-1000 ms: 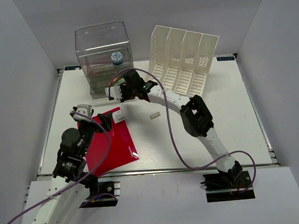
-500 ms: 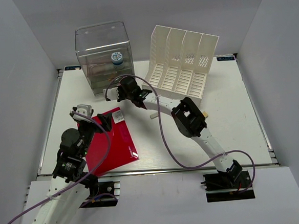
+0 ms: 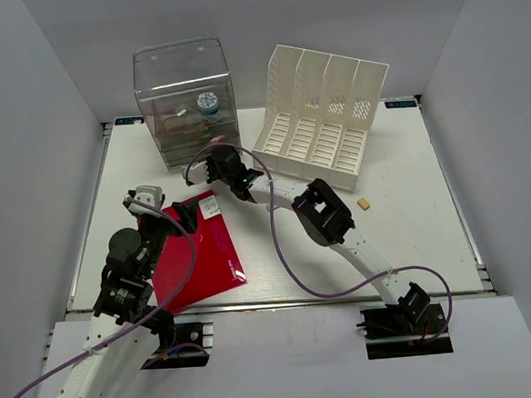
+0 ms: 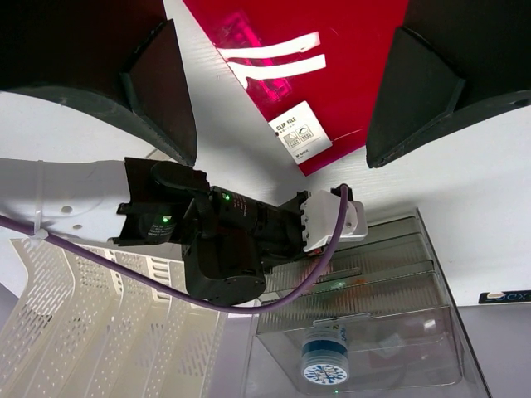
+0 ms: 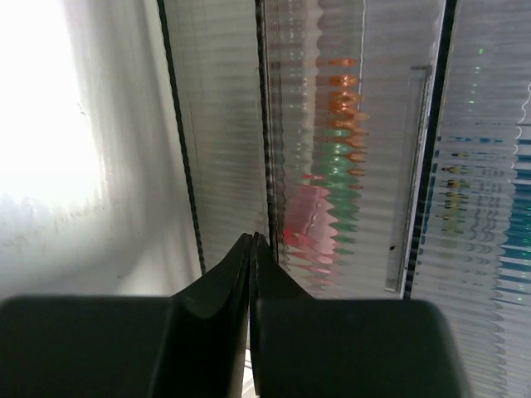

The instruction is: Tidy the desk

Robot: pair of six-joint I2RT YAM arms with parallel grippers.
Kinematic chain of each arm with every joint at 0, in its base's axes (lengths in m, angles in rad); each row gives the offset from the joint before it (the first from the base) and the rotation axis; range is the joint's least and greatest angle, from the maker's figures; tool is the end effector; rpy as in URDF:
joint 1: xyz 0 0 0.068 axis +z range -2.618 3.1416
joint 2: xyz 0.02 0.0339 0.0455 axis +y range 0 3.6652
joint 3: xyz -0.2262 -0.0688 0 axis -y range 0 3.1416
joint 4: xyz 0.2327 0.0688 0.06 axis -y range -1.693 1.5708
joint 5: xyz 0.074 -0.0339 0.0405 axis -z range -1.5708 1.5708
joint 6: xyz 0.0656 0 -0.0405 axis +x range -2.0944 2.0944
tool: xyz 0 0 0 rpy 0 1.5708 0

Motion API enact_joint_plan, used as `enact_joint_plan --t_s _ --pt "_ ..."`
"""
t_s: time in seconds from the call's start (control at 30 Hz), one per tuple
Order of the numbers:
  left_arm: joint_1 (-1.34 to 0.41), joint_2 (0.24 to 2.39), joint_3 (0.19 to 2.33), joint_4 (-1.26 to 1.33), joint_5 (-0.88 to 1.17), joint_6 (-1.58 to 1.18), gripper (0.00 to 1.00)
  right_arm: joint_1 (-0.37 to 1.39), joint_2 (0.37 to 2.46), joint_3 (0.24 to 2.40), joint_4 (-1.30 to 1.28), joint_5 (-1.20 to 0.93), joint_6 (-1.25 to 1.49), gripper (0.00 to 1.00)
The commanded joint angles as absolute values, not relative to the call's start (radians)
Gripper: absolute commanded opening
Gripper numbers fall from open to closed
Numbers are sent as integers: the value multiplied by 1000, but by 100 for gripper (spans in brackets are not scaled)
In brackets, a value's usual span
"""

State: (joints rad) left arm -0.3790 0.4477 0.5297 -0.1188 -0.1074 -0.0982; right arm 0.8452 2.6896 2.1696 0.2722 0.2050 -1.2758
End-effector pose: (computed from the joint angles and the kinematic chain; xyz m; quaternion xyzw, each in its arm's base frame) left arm 0.1719 -0.0609 0.2852 0.0637 0.7171 -0.1262 0.6825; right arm 0.4010 0.4320 0.1148 -0.6542 0.4382 -0.2094 0.5797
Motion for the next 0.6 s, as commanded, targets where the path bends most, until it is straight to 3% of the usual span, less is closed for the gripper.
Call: enact_joint_plan --t_s 0.0,0.43,0.57 --pt "-374 442 517 -106 -124 -106 92 841 2683 2212 399 225 -1319 0" --pt "-374 446 511 -98 -130 -104 92 824 2677 2211 451 209 -1364 0" --pt "-374 448 509 -98 -135 -103 93 824 2527 2015 394 111 -1255 0"
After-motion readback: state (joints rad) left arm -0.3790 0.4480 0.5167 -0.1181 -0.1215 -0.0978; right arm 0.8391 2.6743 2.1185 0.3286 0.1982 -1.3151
